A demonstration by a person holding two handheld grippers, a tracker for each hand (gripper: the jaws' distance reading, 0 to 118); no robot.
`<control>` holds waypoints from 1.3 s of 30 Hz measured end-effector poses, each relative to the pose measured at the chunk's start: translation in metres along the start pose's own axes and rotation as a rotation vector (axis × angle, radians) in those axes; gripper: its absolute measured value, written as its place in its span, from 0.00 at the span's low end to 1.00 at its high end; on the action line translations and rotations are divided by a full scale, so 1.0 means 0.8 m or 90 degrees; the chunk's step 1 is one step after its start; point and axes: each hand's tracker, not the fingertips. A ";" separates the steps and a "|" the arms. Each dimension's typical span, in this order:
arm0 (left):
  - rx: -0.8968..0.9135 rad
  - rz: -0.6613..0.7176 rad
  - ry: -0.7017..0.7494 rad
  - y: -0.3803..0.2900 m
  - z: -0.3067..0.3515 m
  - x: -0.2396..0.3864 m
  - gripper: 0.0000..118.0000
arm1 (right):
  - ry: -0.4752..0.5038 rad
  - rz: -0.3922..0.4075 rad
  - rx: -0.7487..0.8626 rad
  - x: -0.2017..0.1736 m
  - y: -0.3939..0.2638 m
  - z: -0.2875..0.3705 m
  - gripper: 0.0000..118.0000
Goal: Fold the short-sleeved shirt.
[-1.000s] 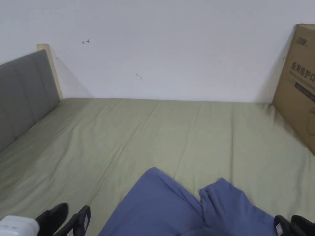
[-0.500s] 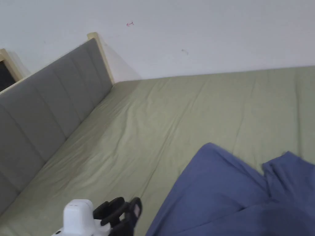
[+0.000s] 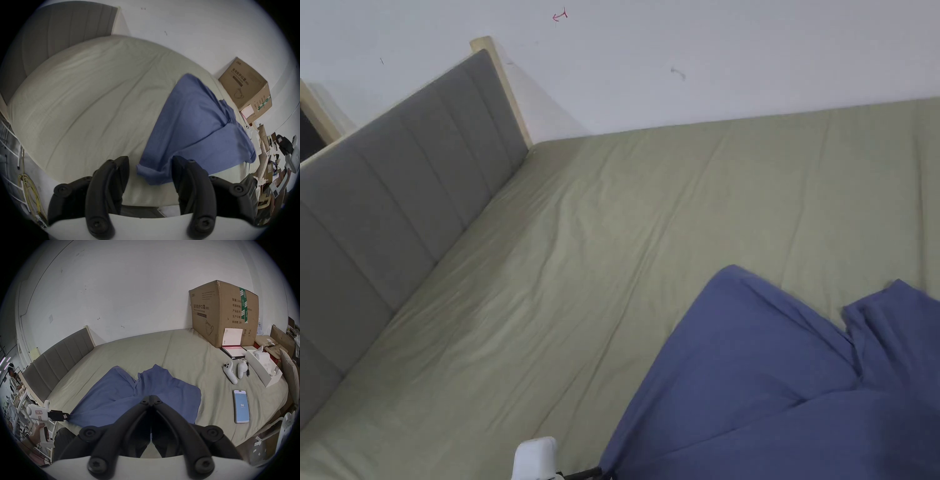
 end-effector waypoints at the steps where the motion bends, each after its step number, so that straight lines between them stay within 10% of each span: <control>1: -0.002 -0.005 0.011 0.001 -0.001 0.003 0.37 | -0.002 -0.005 -0.002 0.006 -0.003 -0.001 0.00; 11: -0.041 -0.091 0.066 0.006 -0.019 0.037 0.05 | -0.034 -0.009 -0.022 0.024 0.025 -0.031 0.00; 15: -0.048 -0.068 0.065 0.011 -0.010 0.040 0.05 | -0.024 0.046 -0.038 0.054 0.062 -0.083 0.45; 19: -0.061 -0.091 0.082 0.011 -0.025 0.045 0.05 | 0.012 0.076 -0.158 0.081 0.103 -0.201 0.51; 28: -0.068 -0.083 0.095 0.012 -0.021 0.055 0.05 | -0.032 0.143 -0.448 0.129 0.065 -0.420 0.51; 33: -0.066 -0.081 0.097 0.011 -0.021 0.056 0.05 | -0.034 0.182 -0.418 0.098 0.055 -0.395 0.34; 36: -0.065 -0.073 0.089 0.013 -0.018 0.051 0.05 | -0.025 0.207 -0.412 0.091 0.052 -0.384 0.05; 39: -0.031 -0.009 0.050 0.014 0.009 0.041 0.05 | -0.007 0.187 -0.352 0.091 0.075 -0.345 0.03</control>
